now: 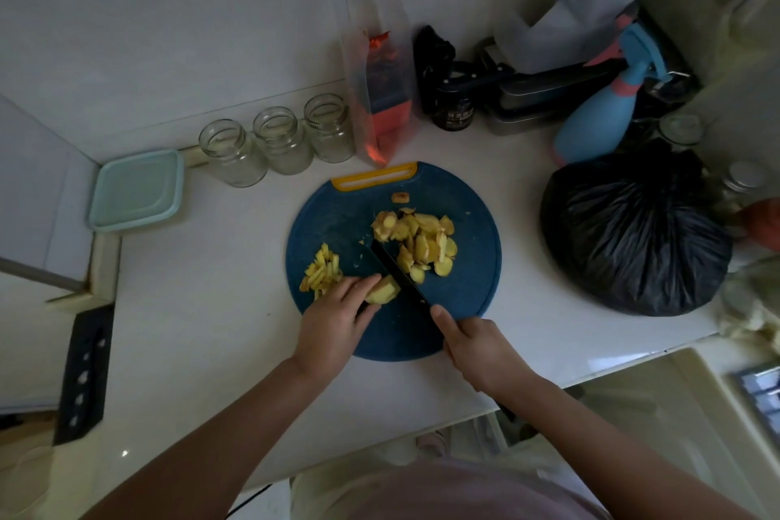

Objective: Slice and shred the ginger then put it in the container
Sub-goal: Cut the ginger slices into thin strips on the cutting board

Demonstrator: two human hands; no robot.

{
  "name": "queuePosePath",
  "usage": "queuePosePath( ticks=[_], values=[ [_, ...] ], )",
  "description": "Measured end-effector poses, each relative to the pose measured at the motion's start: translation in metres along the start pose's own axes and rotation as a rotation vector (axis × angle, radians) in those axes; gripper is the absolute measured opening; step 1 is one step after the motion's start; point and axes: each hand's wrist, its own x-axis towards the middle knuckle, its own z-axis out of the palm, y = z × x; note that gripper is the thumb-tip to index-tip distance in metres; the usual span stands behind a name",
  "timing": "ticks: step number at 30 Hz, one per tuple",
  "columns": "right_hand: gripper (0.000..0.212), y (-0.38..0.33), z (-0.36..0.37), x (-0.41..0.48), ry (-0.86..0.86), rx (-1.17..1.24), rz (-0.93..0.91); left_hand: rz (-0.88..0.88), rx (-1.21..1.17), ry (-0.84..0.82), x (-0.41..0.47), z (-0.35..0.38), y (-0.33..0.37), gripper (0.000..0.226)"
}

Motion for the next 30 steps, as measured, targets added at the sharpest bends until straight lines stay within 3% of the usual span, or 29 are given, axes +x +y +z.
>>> queuePosePath(
  ticks=[11,14,22,30],
  values=[
    [0.061,0.003,-0.002,0.003,0.027,-0.118,-0.080,-0.031,-0.083,-0.015,0.009,0.010,0.007,0.028],
    [0.061,0.002,0.003,0.001,0.020,-0.134,-0.089,-0.061,-0.095,-0.026,0.009,0.008,0.008,0.032],
    [0.070,0.003,0.007,0.002,0.047,-0.161,-0.141,-0.189,-0.155,0.015,0.004,0.008,0.015,0.015],
    [0.061,0.002,0.006,-0.010,0.083,-0.256,-0.183,-0.191,-0.227,-0.006,0.002,0.014,0.012,0.009]
  ],
)
